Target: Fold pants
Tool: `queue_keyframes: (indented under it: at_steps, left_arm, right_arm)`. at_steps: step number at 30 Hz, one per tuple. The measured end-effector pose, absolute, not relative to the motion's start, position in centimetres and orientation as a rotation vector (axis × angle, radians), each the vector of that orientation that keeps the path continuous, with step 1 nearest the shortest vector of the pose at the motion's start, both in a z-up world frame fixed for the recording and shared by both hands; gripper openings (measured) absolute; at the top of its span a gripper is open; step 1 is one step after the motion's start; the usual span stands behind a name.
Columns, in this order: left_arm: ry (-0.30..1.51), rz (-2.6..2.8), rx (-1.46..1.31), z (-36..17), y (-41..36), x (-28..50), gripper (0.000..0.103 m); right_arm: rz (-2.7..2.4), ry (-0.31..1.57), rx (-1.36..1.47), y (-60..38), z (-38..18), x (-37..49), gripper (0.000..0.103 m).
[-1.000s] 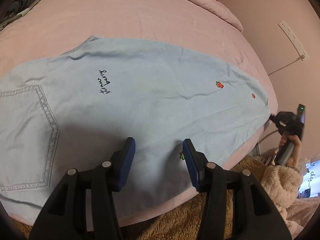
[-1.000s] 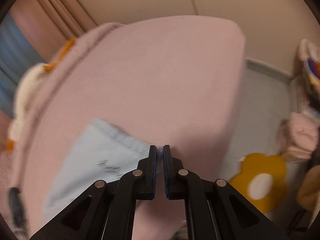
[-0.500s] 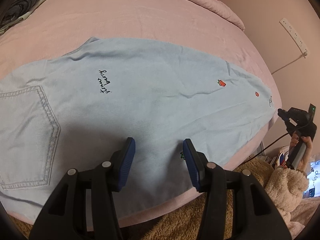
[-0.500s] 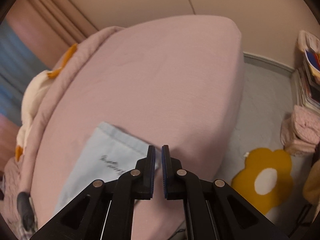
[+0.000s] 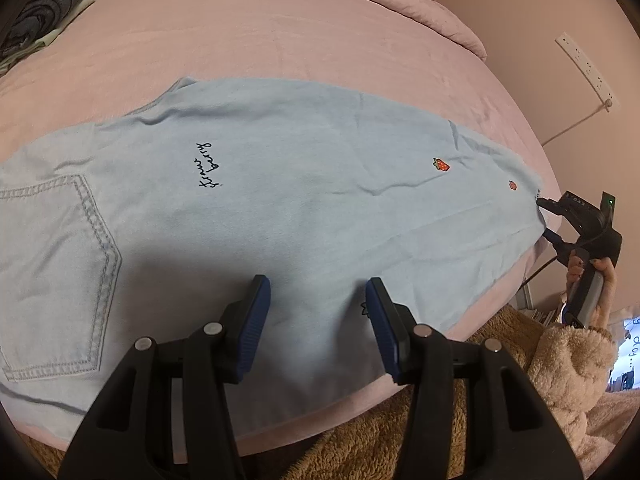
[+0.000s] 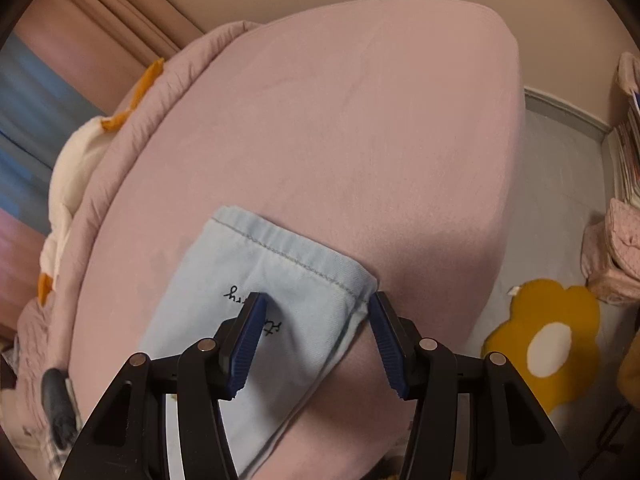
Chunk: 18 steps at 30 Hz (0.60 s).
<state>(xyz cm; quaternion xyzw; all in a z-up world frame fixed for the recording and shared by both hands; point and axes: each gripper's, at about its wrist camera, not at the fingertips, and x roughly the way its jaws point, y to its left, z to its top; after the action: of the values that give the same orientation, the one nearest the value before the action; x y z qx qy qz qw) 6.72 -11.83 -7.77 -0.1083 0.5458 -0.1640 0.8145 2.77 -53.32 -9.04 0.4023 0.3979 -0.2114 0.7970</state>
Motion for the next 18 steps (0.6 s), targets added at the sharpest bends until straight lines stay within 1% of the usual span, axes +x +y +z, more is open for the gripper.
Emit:
queue_keyframes:
  at_steps: [4, 5, 6, 7, 8, 9, 13, 16, 18]
  left_arm:
    - [1.163, -0.342, -0.208, -7.7, -12.3, 6.6, 0.05]
    - [1.164, -0.339, -0.203, -7.7, -12.3, 6.6, 0.05]
    - [1.165, -0.337, -0.201, -7.7, -12.4, 6.6, 0.05]
    - [1.165, -0.336, -0.199, -7.6, -12.4, 6.7, 0.05]
    - [1.164, -0.336, -0.197, -7.6, -12.4, 6.7, 0.05]
    - [1.164, -0.338, -0.198, -7.6, -12.4, 6.7, 0.05]
    - [1.171, -0.353, -0.242, -6.9, -12.2, 6.8, 0.049]
    - [1.126, -0.391, -0.24, -5.5, -12.7, 6.4, 0.05]
    - [1.095, -0.429, -0.226, -4.8, -13.3, 6.2, 0.051]
  right_arm:
    - [-0.448, 0.842, 0.852, -53.3, -8.8, 2.5, 0.054]
    - [-0.456, 0.84, 0.841, -53.3, -8.7, 2.4, 0.05]
    - [-0.47, 0.835, 0.83, -53.3, -8.6, 2.3, 0.037]
    - [-0.501, 0.832, 0.812, -53.2, -8.5, 2.2, 0.026]
    - [-0.513, 0.83, 0.801, -53.2, -8.3, 2.0, 0.019]
    - [-0.505, 0.812, 0.806, -53.3, -8.1, 1.8, 0.017]
    - [-0.519, 0.756, 0.804, -53.1, -7.1, 1.0, 0.014]
    - [-0.543, 0.825, 0.788, -53.0, -8.3, 1.8, 0.014]
    - [-0.548, 0.842, 0.837, -53.6, -9.3, 2.0, 0.014]
